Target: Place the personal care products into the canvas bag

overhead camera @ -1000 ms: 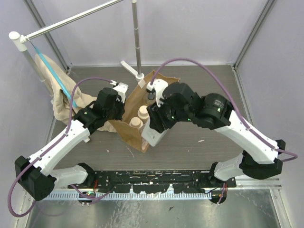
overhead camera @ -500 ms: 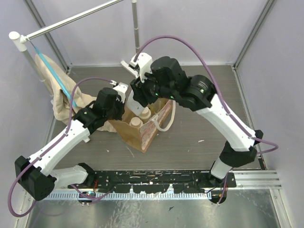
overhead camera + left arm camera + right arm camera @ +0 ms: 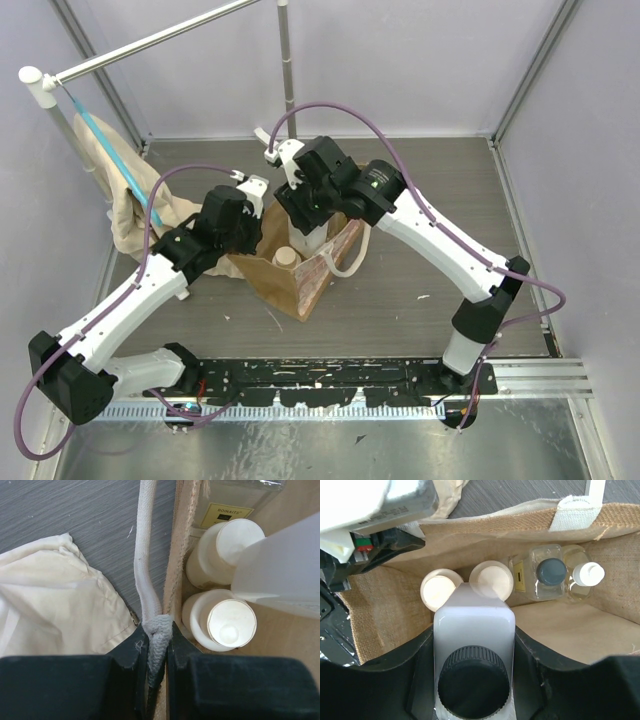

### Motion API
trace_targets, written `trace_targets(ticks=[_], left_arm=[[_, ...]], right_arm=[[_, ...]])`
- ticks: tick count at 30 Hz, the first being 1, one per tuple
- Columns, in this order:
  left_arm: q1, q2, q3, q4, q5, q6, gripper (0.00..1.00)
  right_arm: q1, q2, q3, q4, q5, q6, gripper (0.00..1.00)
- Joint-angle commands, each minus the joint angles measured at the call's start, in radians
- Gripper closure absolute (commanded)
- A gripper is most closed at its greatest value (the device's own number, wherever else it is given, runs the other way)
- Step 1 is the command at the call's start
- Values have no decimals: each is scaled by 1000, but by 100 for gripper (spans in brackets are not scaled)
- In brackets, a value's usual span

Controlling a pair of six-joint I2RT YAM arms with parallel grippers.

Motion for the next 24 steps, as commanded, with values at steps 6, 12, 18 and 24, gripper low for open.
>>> trace_targets(ticks=[6,12,18,24], left_arm=[[-1,-28,17,-31,14,-4,83],[0,-46,17,-39,25,-14,85],[-1,-54,29,-59,5,-12,85],[-1,-53,32,-67,-7,-5,85]], right_arm=[[-10,-97,-169,276,-22,58,99],[-44,-101,-326,356,-48,78,99],[-58,-99,-331,341,-45,70,100],[-72,-91,-266,243,5,43,99]])
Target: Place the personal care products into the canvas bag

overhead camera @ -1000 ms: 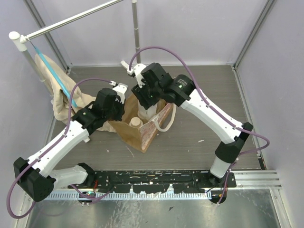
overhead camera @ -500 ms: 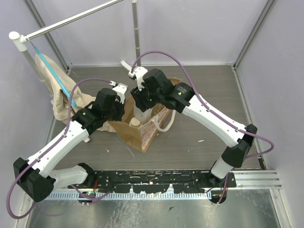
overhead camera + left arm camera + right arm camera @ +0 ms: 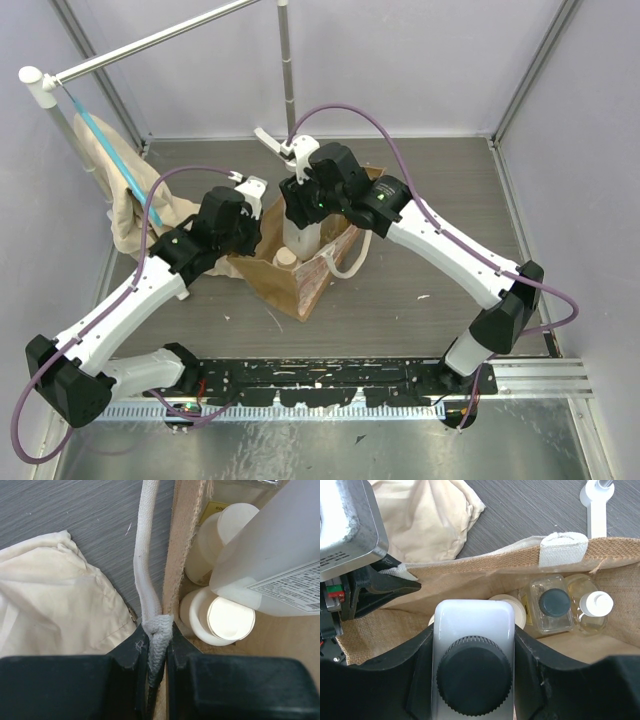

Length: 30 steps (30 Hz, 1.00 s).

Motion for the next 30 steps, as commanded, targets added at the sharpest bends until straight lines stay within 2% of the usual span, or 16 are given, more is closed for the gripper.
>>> trace_targets(ticks=[1,13,20,30], left_arm=[[-1,-33,33,-49,-14,3,85],[1,-5,37,-41,-6,5,85],[3,10,37,-35,-4,7,85],[17,27,46,-30,3,17,85]], right_arm=[[-16,23,55,-155,78,-49,99],[-22,87,270,-387,269,-29,99],[-22,78,186,-313,247,-17,99],[-24,114,206,-242,226,-20,99]])
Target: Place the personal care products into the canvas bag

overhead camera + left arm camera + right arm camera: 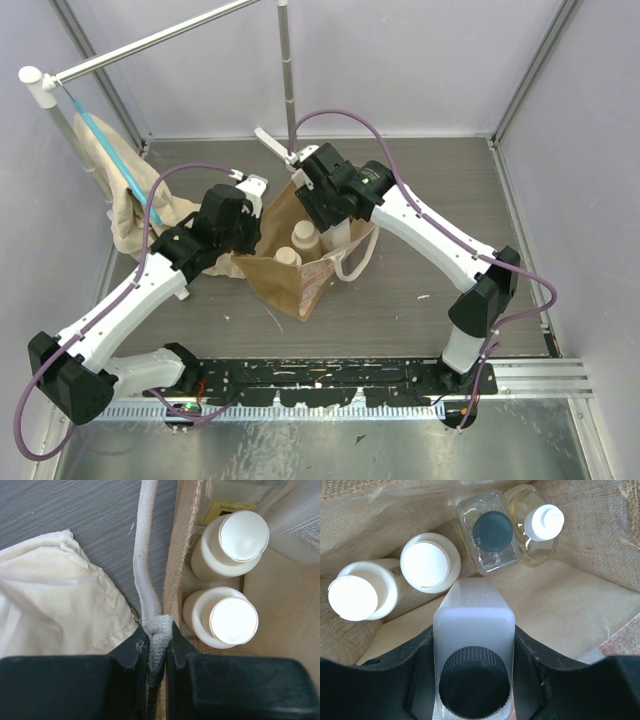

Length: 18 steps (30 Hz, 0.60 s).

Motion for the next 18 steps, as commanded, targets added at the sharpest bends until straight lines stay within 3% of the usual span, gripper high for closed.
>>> trace_targets(ticks=[1,8,18], left_arm=[[11,10,33,-22,9,12,85],[15,21,33,-10,14,10,85],[22,36,38,-7,25,11,85]], right_arm=[[0,-14,56,146,3,-5,99],[-2,7,18,224,-69,30,99],[-22,-70,-243,406,-94,66,99]])
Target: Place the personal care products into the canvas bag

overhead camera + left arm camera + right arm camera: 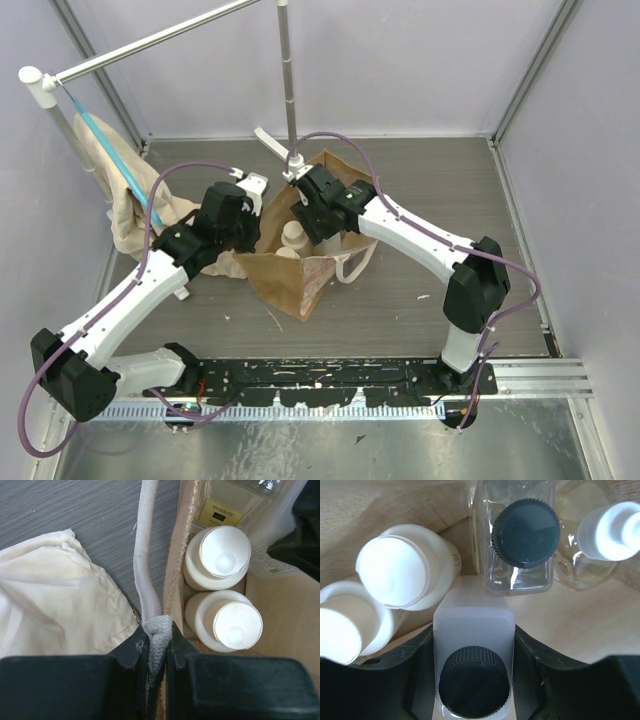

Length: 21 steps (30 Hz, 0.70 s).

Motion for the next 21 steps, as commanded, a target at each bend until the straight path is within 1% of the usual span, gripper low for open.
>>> trace_targets(ticks=[1,7,11,21], left_arm=[[7,17,29,-7,23,8,85],[11,29,38,-6,31,9,85],[17,34,37,-3,41,9,85],[22,49,44,4,56,7,85]], right_arm=[[-16,-120,-73,213,-41,42,99],[-40,-159,-199,284,-51,62,100],[-47,-171,-248,324,-57,69,99],[-46,-144,-123,324,-52,32,99]])
